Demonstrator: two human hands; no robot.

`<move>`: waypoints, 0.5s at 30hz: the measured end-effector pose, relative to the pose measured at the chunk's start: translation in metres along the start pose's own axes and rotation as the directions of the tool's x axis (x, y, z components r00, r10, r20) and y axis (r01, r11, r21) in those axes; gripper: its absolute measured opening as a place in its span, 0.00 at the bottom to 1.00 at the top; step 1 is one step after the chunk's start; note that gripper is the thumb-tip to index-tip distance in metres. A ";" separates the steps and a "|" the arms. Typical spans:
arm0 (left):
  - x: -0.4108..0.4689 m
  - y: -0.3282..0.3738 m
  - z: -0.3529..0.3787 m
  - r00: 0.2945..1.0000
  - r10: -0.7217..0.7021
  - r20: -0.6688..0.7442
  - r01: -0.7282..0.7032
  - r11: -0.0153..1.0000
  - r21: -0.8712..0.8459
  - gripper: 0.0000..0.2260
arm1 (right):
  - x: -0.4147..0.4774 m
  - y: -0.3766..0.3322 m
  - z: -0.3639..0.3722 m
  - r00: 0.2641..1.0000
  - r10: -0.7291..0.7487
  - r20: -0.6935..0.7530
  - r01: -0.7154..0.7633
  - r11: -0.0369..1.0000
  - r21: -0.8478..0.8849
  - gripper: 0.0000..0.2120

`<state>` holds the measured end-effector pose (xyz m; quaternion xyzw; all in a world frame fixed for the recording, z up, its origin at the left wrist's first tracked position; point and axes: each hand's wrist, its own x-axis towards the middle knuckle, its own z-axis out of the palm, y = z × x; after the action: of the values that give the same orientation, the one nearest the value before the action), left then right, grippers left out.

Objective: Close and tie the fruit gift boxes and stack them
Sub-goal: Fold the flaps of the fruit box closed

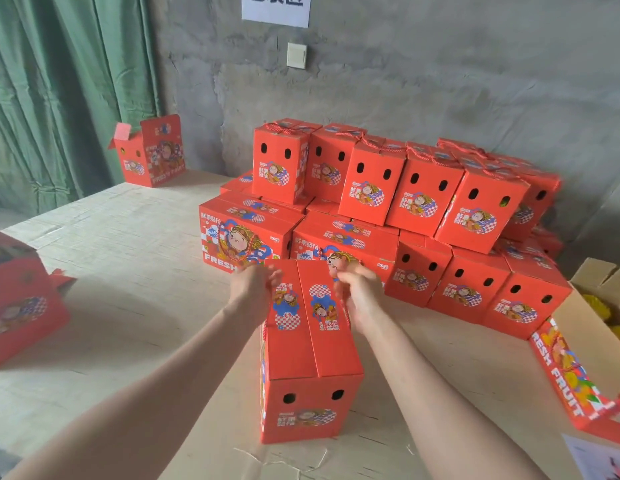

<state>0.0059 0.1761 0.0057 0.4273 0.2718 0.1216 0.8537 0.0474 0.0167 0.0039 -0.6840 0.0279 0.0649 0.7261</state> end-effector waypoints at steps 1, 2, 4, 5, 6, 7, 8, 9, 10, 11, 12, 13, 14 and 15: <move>-0.004 0.012 0.009 0.973 0.166 0.157 -0.185 0.976 0.116 0.13 | -0.001 -0.014 0.008 0.994 -0.029 0.107 0.041 0.993 -0.111 0.09; -0.011 0.022 0.018 0.892 0.311 0.328 -0.398 0.885 0.243 0.17 | -0.005 -0.027 0.016 0.974 0.004 0.228 0.051 0.971 -0.235 0.07; -0.024 0.034 0.028 0.662 0.362 0.656 -0.724 0.536 0.434 0.22 | -0.014 -0.037 0.031 0.911 0.111 0.397 0.058 0.919 -0.389 0.06; -0.025 0.036 0.028 0.554 0.326 0.766 -0.828 0.314 0.465 0.21 | -0.016 -0.037 0.036 0.902 0.122 0.415 0.052 0.922 -0.384 0.07; -0.023 0.036 0.025 0.452 0.291 0.843 -0.890 0.087 0.447 0.18 | -0.018 -0.035 0.038 0.905 0.113 0.411 0.032 0.944 -0.329 0.09; -0.021 0.035 0.020 0.377 0.251 0.891 -0.904 -0.109 0.414 0.17 | -0.020 -0.032 0.038 0.907 0.108 0.408 -0.004 0.968 -0.249 0.10; -0.016 0.036 0.015 0.338 0.235 0.911 -0.887 -0.245 0.392 0.18 | -0.020 -0.030 0.036 0.904 0.108 0.413 -0.052 0.988 -0.146 0.11; -0.011 0.038 0.010 0.317 0.266 0.910 -0.863 -0.316 0.393 0.18 | -0.018 -0.030 0.032 0.905 0.112 0.411 -0.111 0.993 -0.026 0.13; -0.006 0.040 0.005 0.321 0.345 0.882 -0.844 -0.318 0.432 0.18 | -0.014 -0.033 0.028 0.910 0.126 0.396 -0.178 0.979 0.097 0.14; -0.001 0.042 0.000 0.363 0.440 0.821 -0.818 -0.271 0.507 0.17 | -0.010 -0.036 0.025 0.923 0.152 0.355 -0.224 0.960 0.170 0.14; 0.005 0.041 -0.008 0.413 0.508 0.756 -0.791 -0.211 0.574 0.17 | -0.006 -0.042 0.024 0.935 0.173 0.311 -0.233 0.957 0.170 0.12; 0.010 0.039 -0.016 0.466 0.513 0.721 -0.764 -0.177 0.620 0.17 | -0.003 -0.048 0.026 0.946 0.172 0.274 -0.200 0.977 0.078 0.09; 0.016 0.034 -0.025 0.525 0.451 0.722 -0.735 -0.187 0.651 0.18 | 0.000 -0.056 0.029 0.959 0.142 0.244 -0.129 0.989 -0.069 0.06; 0.022 0.026 -0.036 0.571 0.357 0.739 -0.714 -0.227 0.662 0.19 | 0.003 -0.065 0.033 0.970 0.086 0.227 -0.037 0.977 -0.211 0.04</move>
<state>0.0041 0.2252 0.0017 0.9480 -0.0634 0.2161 0.2251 0.0571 0.0465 0.0698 -0.7416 -0.0437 0.1707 0.6473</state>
